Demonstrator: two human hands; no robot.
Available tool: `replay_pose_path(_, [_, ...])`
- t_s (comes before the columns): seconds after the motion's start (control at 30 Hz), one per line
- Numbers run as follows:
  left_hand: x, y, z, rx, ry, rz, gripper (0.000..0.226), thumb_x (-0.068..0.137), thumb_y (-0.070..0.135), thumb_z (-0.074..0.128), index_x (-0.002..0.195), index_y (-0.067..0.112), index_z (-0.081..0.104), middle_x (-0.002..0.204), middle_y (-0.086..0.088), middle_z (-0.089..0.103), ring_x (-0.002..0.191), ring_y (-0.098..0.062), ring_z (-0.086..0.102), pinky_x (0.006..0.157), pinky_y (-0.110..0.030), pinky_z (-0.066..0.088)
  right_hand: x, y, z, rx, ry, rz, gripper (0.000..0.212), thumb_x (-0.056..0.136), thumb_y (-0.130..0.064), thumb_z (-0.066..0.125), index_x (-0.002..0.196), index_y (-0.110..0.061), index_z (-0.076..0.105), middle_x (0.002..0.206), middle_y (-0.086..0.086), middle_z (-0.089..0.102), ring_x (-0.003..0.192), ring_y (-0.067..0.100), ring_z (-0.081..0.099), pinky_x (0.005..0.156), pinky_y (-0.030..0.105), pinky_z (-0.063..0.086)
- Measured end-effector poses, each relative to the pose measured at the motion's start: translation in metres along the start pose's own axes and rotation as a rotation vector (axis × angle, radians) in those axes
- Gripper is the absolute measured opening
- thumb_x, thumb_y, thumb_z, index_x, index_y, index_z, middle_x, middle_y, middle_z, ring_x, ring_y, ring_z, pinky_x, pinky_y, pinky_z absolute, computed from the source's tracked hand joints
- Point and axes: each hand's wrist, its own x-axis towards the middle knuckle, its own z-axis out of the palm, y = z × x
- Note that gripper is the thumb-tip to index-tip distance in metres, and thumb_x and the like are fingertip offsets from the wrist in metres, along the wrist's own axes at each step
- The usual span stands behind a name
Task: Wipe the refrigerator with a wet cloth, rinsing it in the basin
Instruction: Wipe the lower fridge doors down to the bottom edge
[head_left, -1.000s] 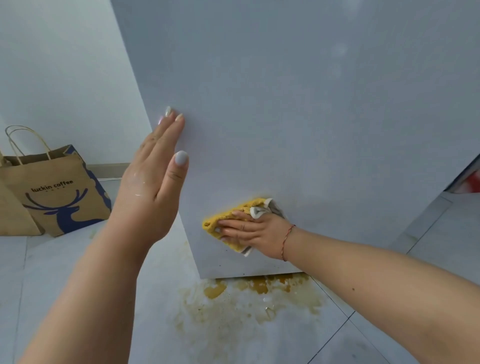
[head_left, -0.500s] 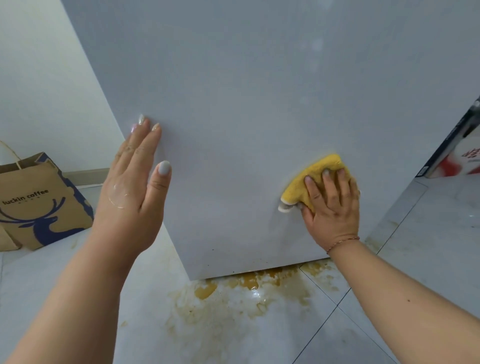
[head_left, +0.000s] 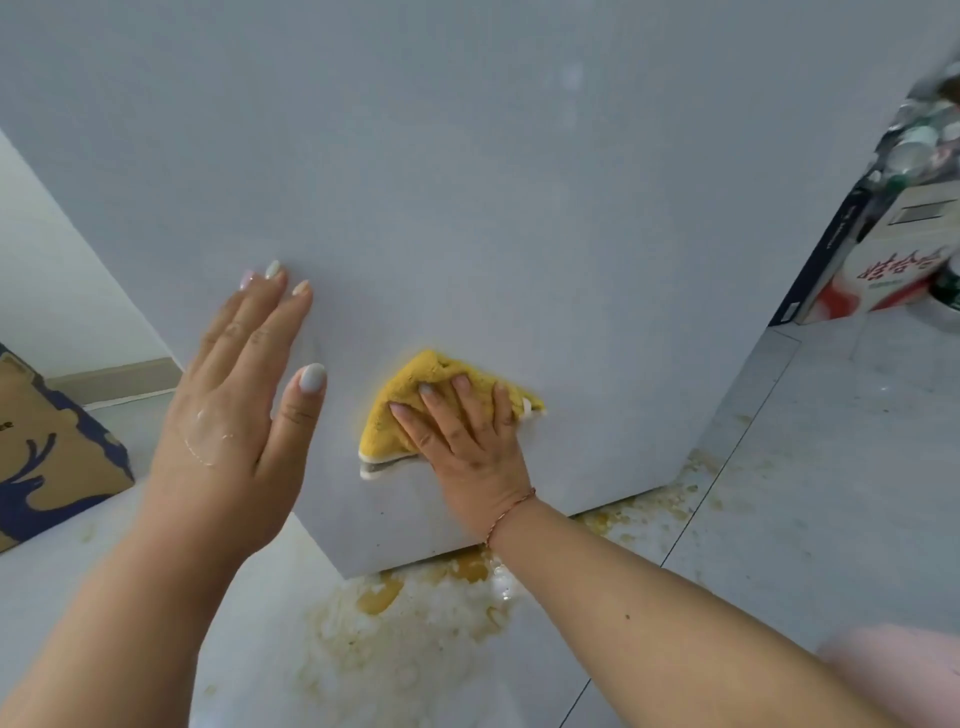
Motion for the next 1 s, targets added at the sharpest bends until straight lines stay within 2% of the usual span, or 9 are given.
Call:
replay_pose_path(0.07, [0.004, 0.007, 0.013, 0.005, -0.034, 0.05, 0.059, 0.1, 0.045, 0.026, 0.147, 0.01, 0.036, 0.156, -0.005, 0.028, 0.148, -0.013, 0.013, 0.121, -0.03, 0.01, -0.003, 0.028, -0.005, -0.012, 0.058, -0.042, 0.06, 0.087, -0.018, 0.064, 0.139, -0.035, 0.039, 0.146, -0.007, 0.031, 0.144, 0.021, 0.022, 0.11, 0.053, 0.029])
replay_pose_path(0.13, [0.01, 0.016, 0.029, 0.017, -0.068, 0.104, 0.058, 0.1, 0.044, 0.027, 0.146, 0.01, 0.037, 0.156, -0.005, 0.027, 0.149, -0.015, 0.011, 0.121, -0.042, 0.012, -0.008, 0.052, -0.012, 0.006, 0.071, 0.035, 0.056, 0.087, -0.023, 0.064, 0.137, -0.033, 0.042, 0.144, -0.005, 0.034, 0.146, 0.019, 0.017, 0.111, 0.053, 0.028])
replay_pose_path(0.3, [0.041, 0.048, 0.063, 0.099, -0.153, 0.364, 0.055, 0.101, 0.043, 0.03, 0.143, 0.009, 0.041, 0.153, -0.005, 0.031, 0.148, -0.02, 0.016, 0.121, -0.044, 0.009, -0.029, 0.118, -0.03, 0.046, 0.016, 0.405, 0.067, 0.085, -0.043, 0.059, 0.142, -0.021, 0.033, 0.149, 0.007, 0.024, 0.144, 0.032, 0.016, 0.112, 0.057, 0.024])
replay_pose_path(0.4, [0.066, 0.065, 0.071, 0.222, -0.197, 0.538, 0.056, 0.101, 0.043, 0.028, 0.143, 0.009, 0.043, 0.152, -0.006, 0.033, 0.147, -0.021, 0.019, 0.12, -0.049, 0.008, -0.036, 0.156, -0.037, 0.111, -0.01, 0.699, 0.078, 0.086, -0.048, 0.052, 0.149, -0.014, 0.021, 0.155, 0.012, 0.013, 0.144, 0.035, 0.013, 0.115, 0.052, 0.023])
replay_pose_path(0.57, [0.098, 0.072, 0.08, 0.39, -0.29, 0.655, 0.06, 0.1, 0.047, 0.025, 0.145, 0.011, 0.04, 0.153, -0.006, 0.033, 0.146, -0.019, 0.02, 0.119, -0.046, -0.001, -0.033, 0.176, -0.047, 0.471, 0.069, 1.261, 0.083, 0.086, -0.044, 0.042, 0.153, -0.02, 0.0, 0.16, 0.003, -0.005, 0.147, 0.018, 0.004, 0.115, 0.028, 0.014])
replay_pose_path(0.7, [0.1, 0.069, 0.081, 0.444, -0.321, 0.665, 0.062, 0.099, 0.049, 0.023, 0.147, 0.012, 0.036, 0.155, -0.004, 0.028, 0.147, -0.018, 0.015, 0.119, -0.042, -0.006, -0.024, 0.152, -0.032, 0.696, 0.212, 1.658, 0.082, 0.085, -0.046, 0.044, 0.153, -0.021, 0.007, 0.16, 0.004, 0.006, 0.144, 0.025, 0.018, 0.117, 0.044, 0.019])
replay_pose_path(0.77, [0.099, 0.07, 0.081, 0.439, -0.312, 0.661, 0.061, 0.099, 0.048, 0.024, 0.148, 0.013, 0.036, 0.155, -0.004, 0.029, 0.147, -0.019, 0.015, 0.119, -0.042, -0.006, -0.018, 0.126, -0.03, 0.708, 0.115, 1.798, 0.077, 0.091, -0.04, 0.046, 0.153, -0.015, 0.007, 0.16, 0.008, 0.006, 0.143, 0.029, 0.018, 0.117, 0.042, 0.017])
replay_pose_path(0.87, [0.099, 0.071, 0.081, 0.439, -0.3, 0.662, 0.06, 0.098, 0.047, 0.026, 0.147, 0.014, 0.037, 0.154, -0.004, 0.03, 0.147, -0.02, 0.018, 0.119, -0.043, -0.005, -0.012, 0.061, -0.032, 0.722, -0.128, 1.684, 0.078, 0.094, -0.039, 0.041, 0.152, -0.01, -0.004, 0.159, 0.012, -0.008, 0.144, 0.028, 0.006, 0.117, 0.033, 0.008])
replay_pose_path(1.0, [0.1, 0.07, 0.083, 0.464, -0.282, 0.674, 0.06, 0.097, 0.045, 0.029, 0.147, 0.013, 0.038, 0.154, -0.004, 0.03, 0.146, -0.021, 0.019, 0.119, -0.044, -0.004, -0.014, -0.011, -0.031, 0.615, -0.283, 1.19, 0.09, 0.09, -0.066, 0.022, 0.149, -0.008, -0.012, 0.155, 0.014, -0.015, 0.143, 0.03, -0.01, 0.116, 0.043, 0.004])
